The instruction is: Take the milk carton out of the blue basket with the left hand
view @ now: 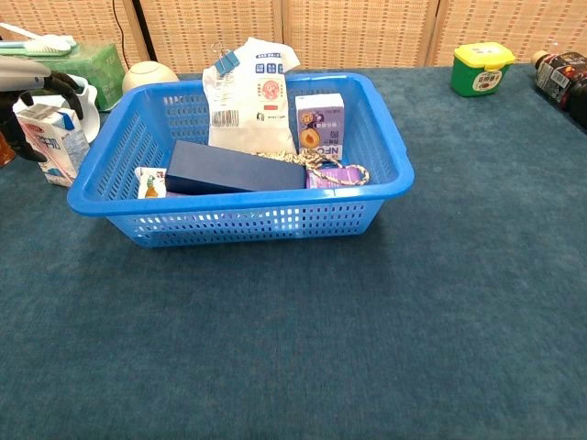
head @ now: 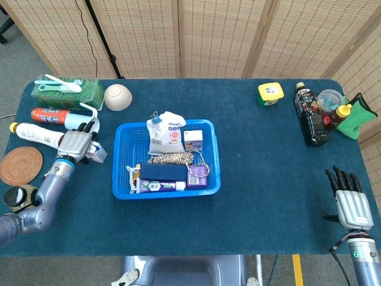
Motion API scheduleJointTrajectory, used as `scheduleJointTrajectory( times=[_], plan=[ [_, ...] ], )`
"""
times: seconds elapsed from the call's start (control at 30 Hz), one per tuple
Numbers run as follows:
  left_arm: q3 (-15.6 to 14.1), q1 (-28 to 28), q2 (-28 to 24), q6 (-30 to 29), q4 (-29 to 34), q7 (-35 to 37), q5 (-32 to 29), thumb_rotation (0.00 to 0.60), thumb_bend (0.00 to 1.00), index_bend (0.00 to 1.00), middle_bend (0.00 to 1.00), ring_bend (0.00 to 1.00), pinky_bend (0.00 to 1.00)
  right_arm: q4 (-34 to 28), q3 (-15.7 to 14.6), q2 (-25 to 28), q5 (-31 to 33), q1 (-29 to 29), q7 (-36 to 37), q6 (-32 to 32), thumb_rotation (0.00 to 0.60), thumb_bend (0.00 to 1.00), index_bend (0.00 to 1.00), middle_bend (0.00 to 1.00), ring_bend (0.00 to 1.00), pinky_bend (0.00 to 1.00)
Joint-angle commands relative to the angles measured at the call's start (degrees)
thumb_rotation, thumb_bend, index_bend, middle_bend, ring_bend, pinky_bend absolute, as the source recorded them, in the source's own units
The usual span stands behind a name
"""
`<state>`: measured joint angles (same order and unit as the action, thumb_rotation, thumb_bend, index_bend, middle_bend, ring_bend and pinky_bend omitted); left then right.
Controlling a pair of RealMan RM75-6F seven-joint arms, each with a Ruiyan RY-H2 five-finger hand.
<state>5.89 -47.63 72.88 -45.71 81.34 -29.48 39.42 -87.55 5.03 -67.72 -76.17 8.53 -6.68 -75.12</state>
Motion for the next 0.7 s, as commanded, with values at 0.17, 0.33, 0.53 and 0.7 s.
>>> scheduleJointTrajectory(
  times=[0.17, 0.33, 0.53, 0.7],
  plan=[
    [-0.06, 1.3, -6.02, -1.71, 7.18, 2.11, 1.23, 0.6, 0.35, 0.04, 0.0, 0.0, 0.08, -0.25, -0.11, 0.15, -0.22, -0.05, 0.19, -0.07, 0.6, 0.0, 0.0, 0.0, 0.0, 0.0],
    [1.43, 6.09, -12.25, -6.77, 13.49, 10.19, 9.44, 0.6, 0.31, 0.0, 0.0, 0.0, 0.01, -0.6, -0.2, 0.3, -0.65, -0.16, 0.18, -0.52, 0.6, 0.0, 0.0, 0.0, 0.0, 0.0],
    [-0.82, 16.85, -15.67, -21.52, 16.8, 20.54, 23.8, 0.566, 0.28, 0.0, 0.0, 0.0, 0.0, -1.26, -0.51, 0.68, -1.4, -0.35, -0.03, -1.05, 0.6, 0.0, 0.0, 0.0, 0.0, 0.0],
    [-3.95, 24.47, -15.26, -28.97, 15.55, 29.62, 30.75, 0.532, 0.25, 0.0, 0.0, 0.0, 0.0, -1.67, -0.51, 0.88, -2.02, -0.61, -0.17, -2.0, 0.6, 0.0, 0.0, 0.0, 0.0, 0.0]
  ],
)
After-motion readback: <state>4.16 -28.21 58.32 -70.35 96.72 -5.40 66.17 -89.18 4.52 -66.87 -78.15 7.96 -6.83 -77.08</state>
